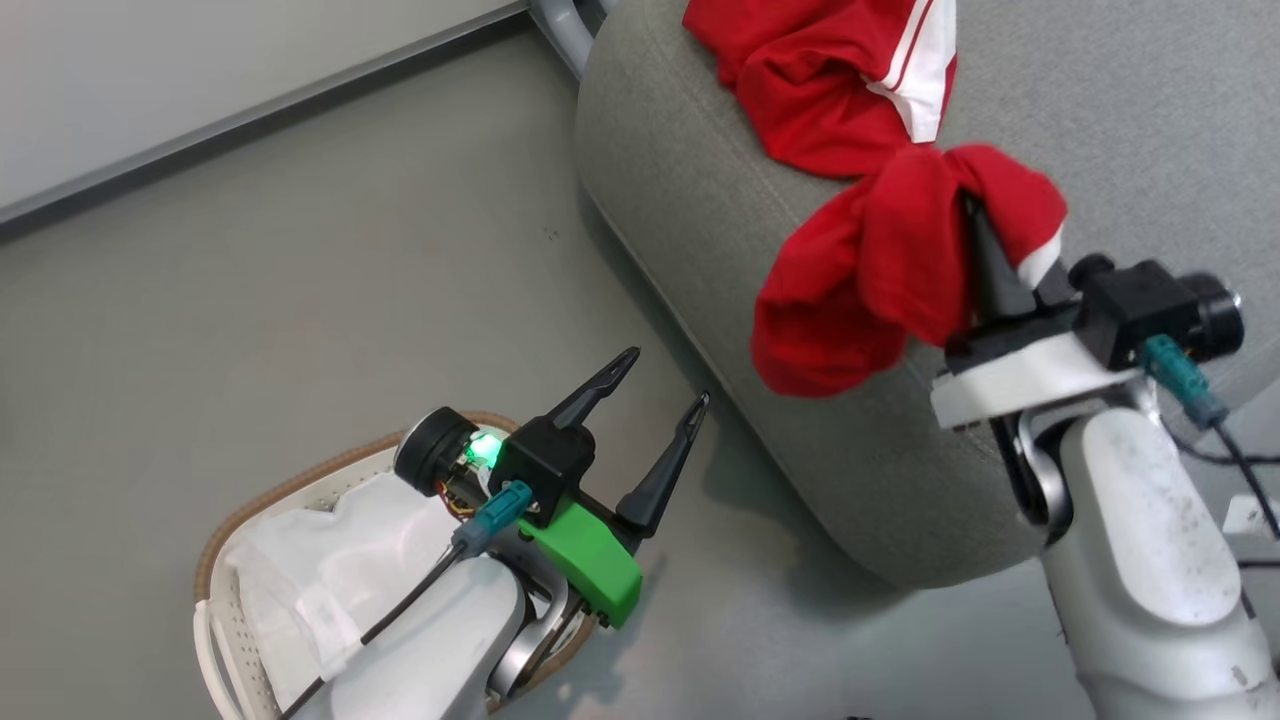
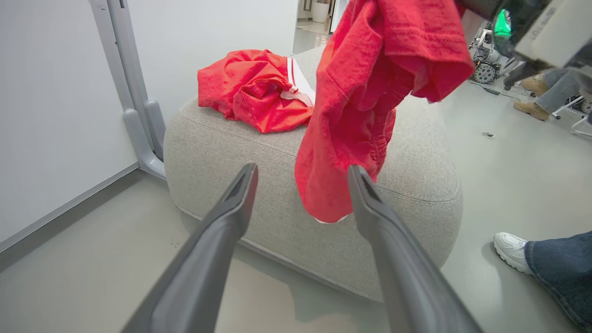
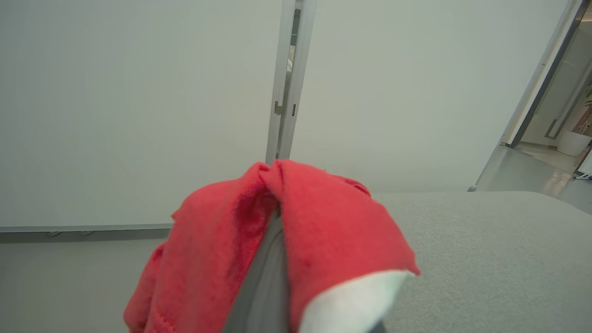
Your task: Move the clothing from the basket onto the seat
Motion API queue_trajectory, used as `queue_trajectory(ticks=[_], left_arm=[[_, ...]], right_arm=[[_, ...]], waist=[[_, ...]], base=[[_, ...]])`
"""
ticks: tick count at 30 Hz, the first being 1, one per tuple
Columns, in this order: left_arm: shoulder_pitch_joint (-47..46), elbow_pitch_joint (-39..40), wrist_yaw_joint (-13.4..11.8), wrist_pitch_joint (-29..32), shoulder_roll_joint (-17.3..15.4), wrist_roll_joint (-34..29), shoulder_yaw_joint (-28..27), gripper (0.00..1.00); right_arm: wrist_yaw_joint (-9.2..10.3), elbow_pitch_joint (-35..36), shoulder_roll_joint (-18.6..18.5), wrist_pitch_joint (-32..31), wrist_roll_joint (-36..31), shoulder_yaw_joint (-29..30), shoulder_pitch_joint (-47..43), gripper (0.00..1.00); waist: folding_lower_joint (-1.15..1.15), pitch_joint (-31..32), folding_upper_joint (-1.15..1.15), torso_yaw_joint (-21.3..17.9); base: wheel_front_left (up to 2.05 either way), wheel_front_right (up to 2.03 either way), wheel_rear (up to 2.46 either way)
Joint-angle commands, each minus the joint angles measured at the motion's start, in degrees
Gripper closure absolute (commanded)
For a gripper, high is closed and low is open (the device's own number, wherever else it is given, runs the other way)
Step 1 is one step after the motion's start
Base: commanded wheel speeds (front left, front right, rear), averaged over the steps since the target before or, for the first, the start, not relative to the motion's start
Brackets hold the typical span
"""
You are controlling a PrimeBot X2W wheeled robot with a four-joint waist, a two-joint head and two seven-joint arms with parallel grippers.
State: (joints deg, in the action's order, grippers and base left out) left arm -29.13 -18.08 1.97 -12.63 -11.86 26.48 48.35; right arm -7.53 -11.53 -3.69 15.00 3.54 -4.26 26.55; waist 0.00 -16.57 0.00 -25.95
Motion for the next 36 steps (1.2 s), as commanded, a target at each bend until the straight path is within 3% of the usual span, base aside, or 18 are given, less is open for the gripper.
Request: queue_trajectory(ticks=[1, 6, 12, 19, 23, 28, 36], left_arm=[[-0.7, 0.6, -0.4, 0.2, -0.8, -0.6, -0.1, 0.0], [-0.6, 2.7, -1.1, 0.8, -1.7, -0.9, -0.1, 0.0], [-1.5, 5.5, -2.1, 1.3, -2.5, -2.0, 0.5, 0.0], [-3.5, 9.7, -3.4, 1.6, -3.1, -4.5, 1.2, 0.0], [-5.2, 11.3, -3.5, 2.1, -3.1, -6.1, 2.1, 0.0], [-6.4, 12.4, -4.1, 2.4, -3.4, -7.3, 2.3, 0.0], [-7.0, 13.0, -4.7, 3.0, -5.1, -7.3, 1.6, 0.0]], right_arm=[[0.08, -0.2, -0.7, 0.3, 0.3, 0.4, 2.6, 1.0], [0.08, -2.4, -4.2, 0.3, 1.7, 1.4, 12.1, 1.0], [0.08, -8.3, -11.5, -0.1, 0.5, 4.3, 25.8, 1.0], [0.08, -19.3, -21.5, -5.8, -0.8, 13.6, 42.1, 1.0], [0.08, -24.9, -24.6, -6.5, -4.7, 16.7, 45.4, 1.0], [0.08, -31.3, -22.7, -3.9, -7.2, 21.0, 42.9, 1.0], [0.08, -40.2, -16.1, -0.4, -11.3, 25.3, 37.7, 0.97]], waist=[[0.0, -1.4, 0.0, 1.0], [0.0, -3.8, 0.0, 2.8], [0.0, -7.6, 0.0, 7.1], [0.0, -15.0, 0.0, 14.3], [0.0, -19.2, 0.0, 17.4], [0.0, -22.3, 0.0, 18.2], [0.0, -23.7, 0.0, 15.8]], base=[[0.0, 0.0, 0.0], [0.0, 0.0, 0.0], [0.0, 0.0, 0.0], [0.0, 0.0, 0.0], [0.0, 0.0, 0.0], [0.0, 0.0, 0.0], [0.0, 0.0, 0.0]])
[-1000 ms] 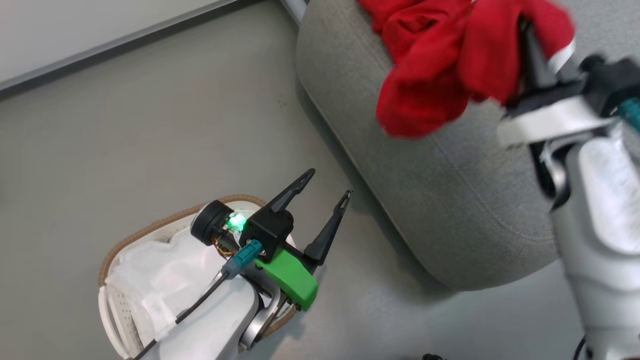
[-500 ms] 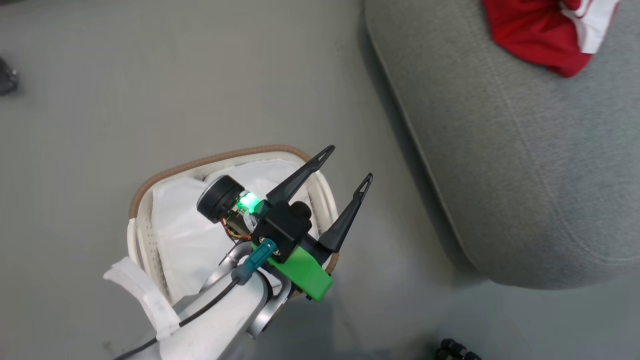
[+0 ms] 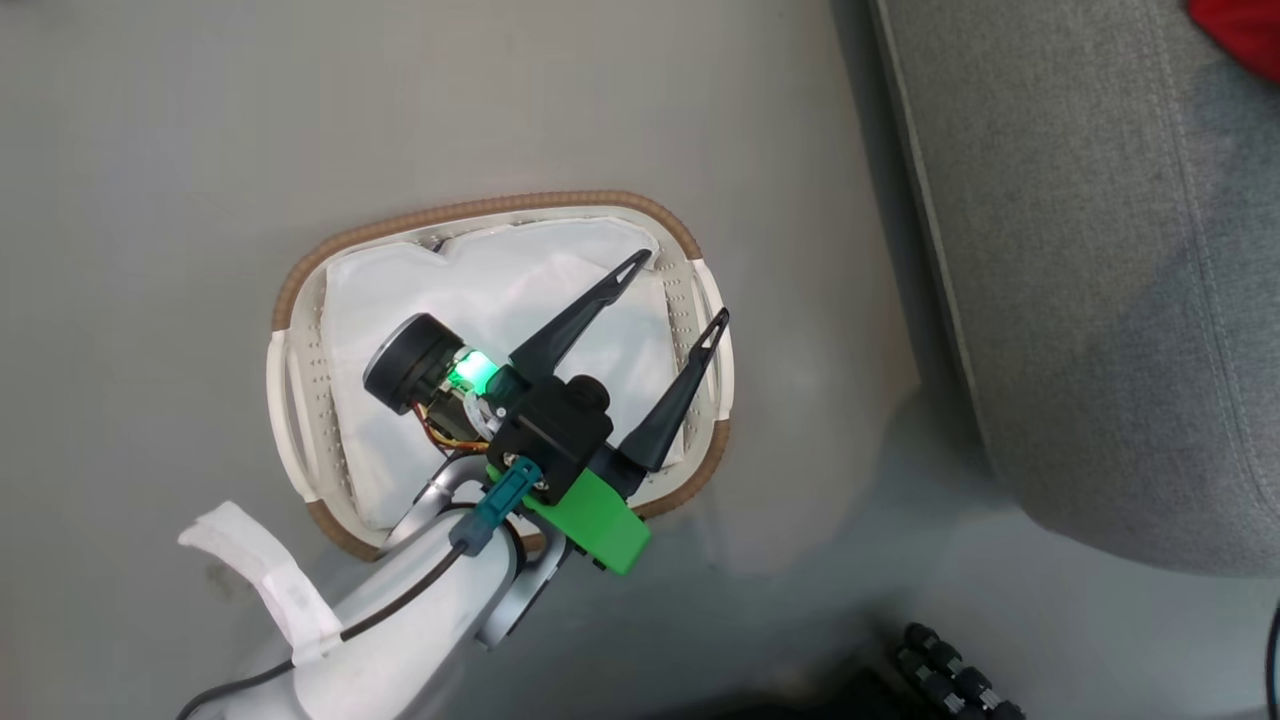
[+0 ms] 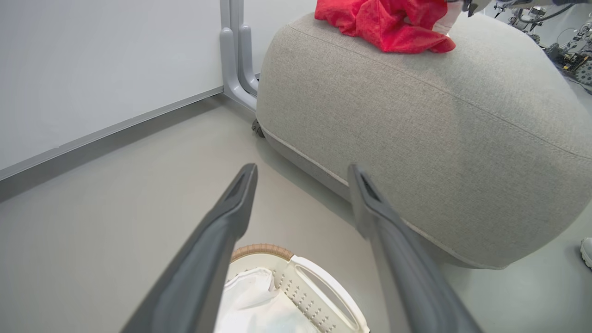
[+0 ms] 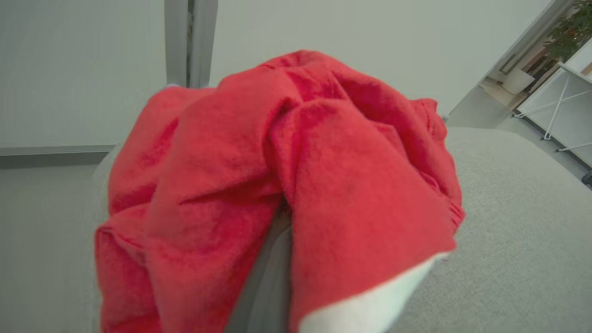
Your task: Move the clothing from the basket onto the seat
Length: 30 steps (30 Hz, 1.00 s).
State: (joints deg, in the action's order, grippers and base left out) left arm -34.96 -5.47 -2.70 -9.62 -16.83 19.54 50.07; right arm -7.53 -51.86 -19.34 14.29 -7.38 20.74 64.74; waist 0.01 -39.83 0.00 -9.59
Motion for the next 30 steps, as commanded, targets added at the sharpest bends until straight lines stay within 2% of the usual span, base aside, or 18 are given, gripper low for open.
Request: queue_trajectory(ticks=[1, 2, 3, 12, 17, 30], left_arm=[[-1.2, 0.5, -0.1, 0.1, -0.2, -0.3, -0.1, 0.0], [-1.2, 0.5, -0.2, 0.1, -0.3, -0.2, -0.2, 0.0], [-1.2, 0.6, -0.3, 0.3, -0.5, -0.2, -0.2, 0.0], [-0.4, 0.3, -0.8, -0.2, -1.2, 1.0, -0.8, 0.0], [0.5, -0.7, -0.8, -1.3, -0.5, 2.2, -1.1, 0.0], [5.5, -6.2, -1.3, -5.2, 2.7, 6.9, -4.5, 0.0]], right_arm=[[0.08, -0.2, 0.3, 0.6, -0.8, 0.4, -0.7, 0.76], [0.08, -0.2, 0.9, 0.7, -1.1, 0.2, -1.0, 0.55], [0.08, -0.1, 1.7, 0.8, -1.4, -0.3, -1.3, 0.0], [0.08, 6.4, 4.4, 1.0, -0.6, -3.6, -6.2, 0.0], [0.08, 9.0, 5.3, 1.0, -0.1, -4.4, -10.1, 0.0], [0.08, 13.1, 4.8, 1.0, 0.3, -6.9, -19.4, 0.0]], waist=[[-0.01, -0.3, 0.0, -1.0], [-0.01, -0.2, 0.0, -1.3], [-0.01, 0.0, 0.0, -1.6], [-0.01, 2.5, 0.0, -4.2], [-0.01, 5.5, 0.0, -5.0], [-0.01, 17.0, 0.0, -2.4]], base=[[0.0, 0.0, 0.0], [0.0, 0.0, 0.0], [0.0, 0.0, 0.0], [0.0, 0.0, 0.0], [0.0, 0.0, 0.0], [0.0, 0.0, 0.0]])
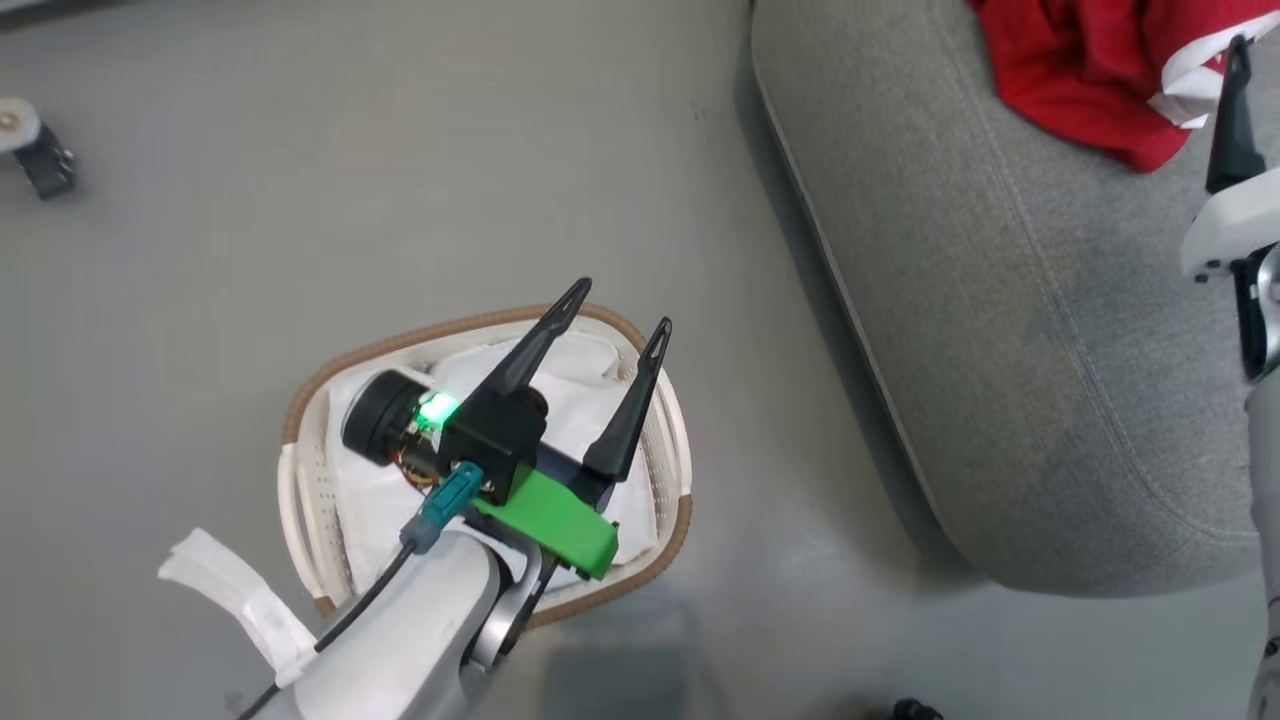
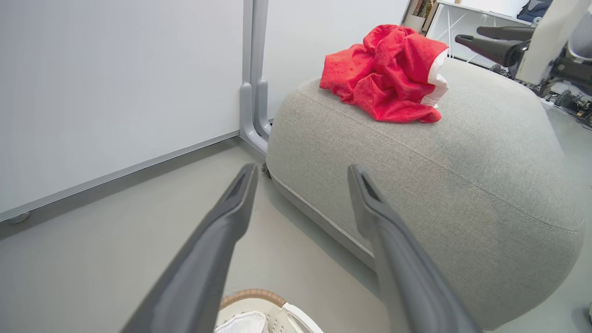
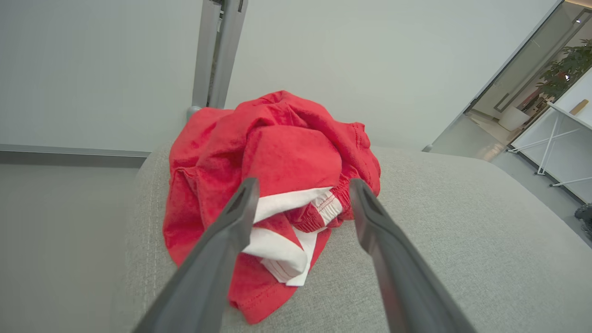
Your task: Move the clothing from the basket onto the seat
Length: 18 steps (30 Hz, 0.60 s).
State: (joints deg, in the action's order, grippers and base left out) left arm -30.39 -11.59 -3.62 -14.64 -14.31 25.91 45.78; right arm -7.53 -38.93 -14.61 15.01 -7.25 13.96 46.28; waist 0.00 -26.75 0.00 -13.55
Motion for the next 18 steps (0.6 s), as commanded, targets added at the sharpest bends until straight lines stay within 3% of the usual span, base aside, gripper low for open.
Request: queue_trajectory(ticks=[1, 9, 18], left_arm=[[1.6, -0.6, -0.4, -0.4, 0.5, 0.8, -0.7, 0.0], [9.3, 0.2, -0.5, -0.5, 3.0, 1.9, -9.2, 0.0], [18.0, 1.0, -0.4, -0.5, 4.7, -1.6, -20.7, 0.0]], right_arm=[[0.08, 0.7, 0.1, 0.2, 0.4, -0.5, -1.6, 0.0], [0.08, 3.9, 1.0, 0.2, 2.2, -4.2, -6.4, 0.0], [0.08, 8.3, 5.0, 0.3, 4.6, -8.6, -11.8, 0.0]], waist=[[0.0, 5.1, 0.0, 2.1], [0.0, 11.9, 0.0, 6.6], [0.0, 17.2, 0.0, 11.5]], base=[[0.0, 0.0, 0.0], [0.0, 0.0, 0.0], [0.0, 0.0, 0.0]])
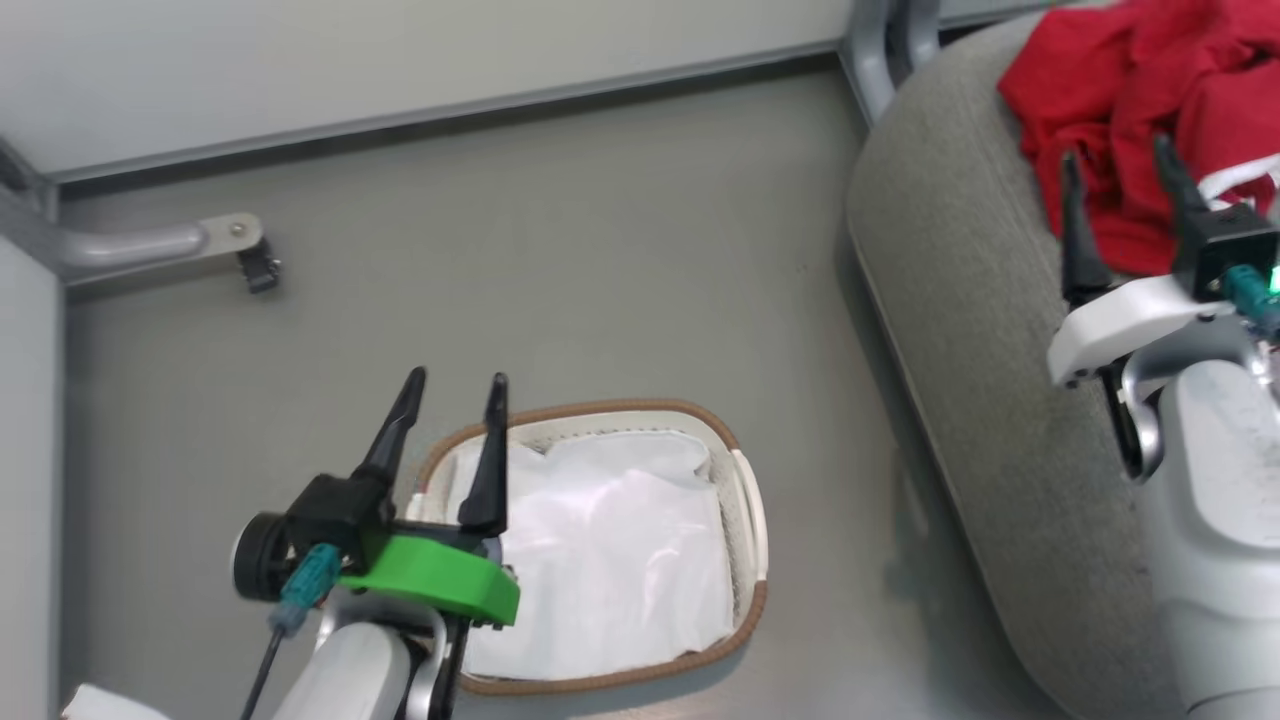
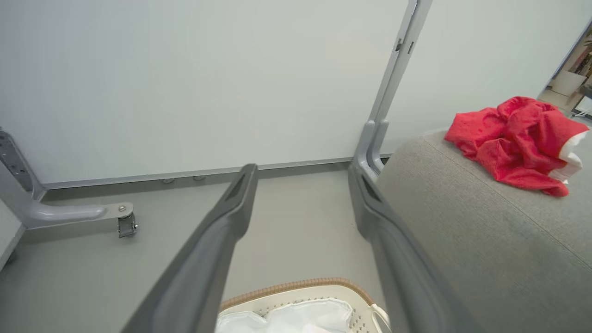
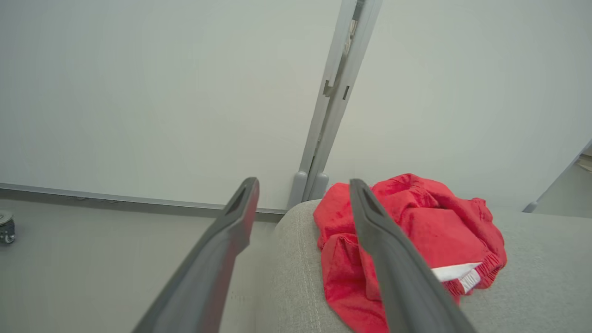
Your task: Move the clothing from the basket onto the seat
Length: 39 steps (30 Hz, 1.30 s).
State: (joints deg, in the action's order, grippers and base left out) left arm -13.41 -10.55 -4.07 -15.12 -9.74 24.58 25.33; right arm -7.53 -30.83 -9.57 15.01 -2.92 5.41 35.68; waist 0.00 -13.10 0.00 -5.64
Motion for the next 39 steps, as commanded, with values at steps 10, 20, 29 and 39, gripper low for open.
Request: queue_trajectory(ticks=[10, 20, 29, 39], left_arm=[[7.0, -0.8, 2.1, 0.0, 3.0, -3.1, -10.0, 0.0], [11.9, -1.8, 3.5, 0.0, 5.1, -4.8, -16.1, 0.0], [15.9, -1.0, 5.0, 0.0, 6.3, -6.0, -19.3, 0.0], [20.0, 0.0, 5.5, 0.0, 6.7, -6.5, -20.2, 0.0]], right_arm=[[0.08, 5.2, 4.7, 0.3, 2.0, -3.6, -8.9, 0.0], [0.08, 11.7, 6.6, 0.3, 2.7, -5.5, -19.1, 0.0], [0.08, 15.0, 6.5, 0.3, 9.6, -7.7, -26.9, 0.0], [0.08, 15.4, 6.6, 0.3, 11.0, -7.6, -29.8, 0.0]], waist=[[0.0, 7.4, 0.0, 7.5], [0.0, 9.4, 0.0, 8.9], [0.0, 9.9, 0.0, 9.3], [0.0, 11.1, 0.0, 9.4]], base=[[0.0, 0.0, 0.0], [0.0, 0.0, 0.0], [0.0, 0.0, 0.0], [0.0, 0.0, 0.0]])
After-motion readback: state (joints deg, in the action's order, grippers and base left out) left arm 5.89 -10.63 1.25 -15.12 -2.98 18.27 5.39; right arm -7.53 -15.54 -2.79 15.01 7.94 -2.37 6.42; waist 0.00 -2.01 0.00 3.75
